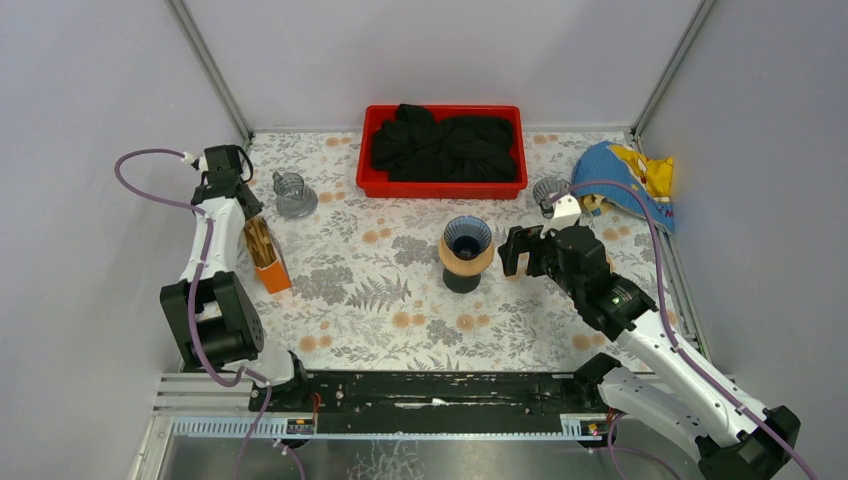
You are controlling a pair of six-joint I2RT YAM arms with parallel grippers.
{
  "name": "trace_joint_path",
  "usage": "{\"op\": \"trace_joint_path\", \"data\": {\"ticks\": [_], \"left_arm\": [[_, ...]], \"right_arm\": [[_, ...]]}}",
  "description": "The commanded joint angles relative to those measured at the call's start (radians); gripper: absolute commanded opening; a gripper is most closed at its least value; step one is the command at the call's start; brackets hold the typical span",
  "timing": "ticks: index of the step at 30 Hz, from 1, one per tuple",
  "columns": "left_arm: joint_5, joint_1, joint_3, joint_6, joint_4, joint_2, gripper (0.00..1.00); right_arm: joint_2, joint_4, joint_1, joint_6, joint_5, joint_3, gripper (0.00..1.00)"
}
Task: Place the coffee filter in the dripper
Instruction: Pick up the coffee filter from the coffee filter holder.
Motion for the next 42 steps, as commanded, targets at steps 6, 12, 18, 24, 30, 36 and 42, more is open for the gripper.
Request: {"op": "trace_joint_path", "data": {"ticks": [6, 12, 18, 24, 30, 36, 42], "left_arm": [[0.002, 0.004, -0.022, -0.008, -0.001, 0.012, 0.29], [0.006, 0.004, -0.028, -0.01, -0.001, 0.012, 0.26], [0.022, 0.005, -0.032, -0.012, -0.001, 0.021, 0.16], [0.036, 0.005, -0.026, -0.014, -0.002, 0.017, 0.0], [0.023, 0.013, 0.015, -0.022, -0.024, -0.045, 0.0], [-0.003, 0.014, 0.094, -0.018, -0.063, -0.082, 0.0], [-0.034, 0.013, 0.114, -0.013, -0.065, -0.083, 0.0]], "right_arm": [[-0.004, 0.032, 0.012, 0.006, -0.016, 0.012, 0.99], [-0.005, 0.028, 0.012, 0.006, -0.015, 0.012, 0.99], [-0.006, 0.029, 0.013, 0.006, -0.016, 0.013, 0.99], [-0.005, 0.03, 0.013, 0.006, -0.015, 0.012, 0.99], [-0.003, 0.026, 0.012, 0.006, -0.013, 0.014, 0.99], [-0.002, 0.026, 0.012, 0.004, -0.012, 0.013, 0.99], [-0.002, 0.026, 0.012, 0.006, -0.012, 0.014, 0.99]]}}
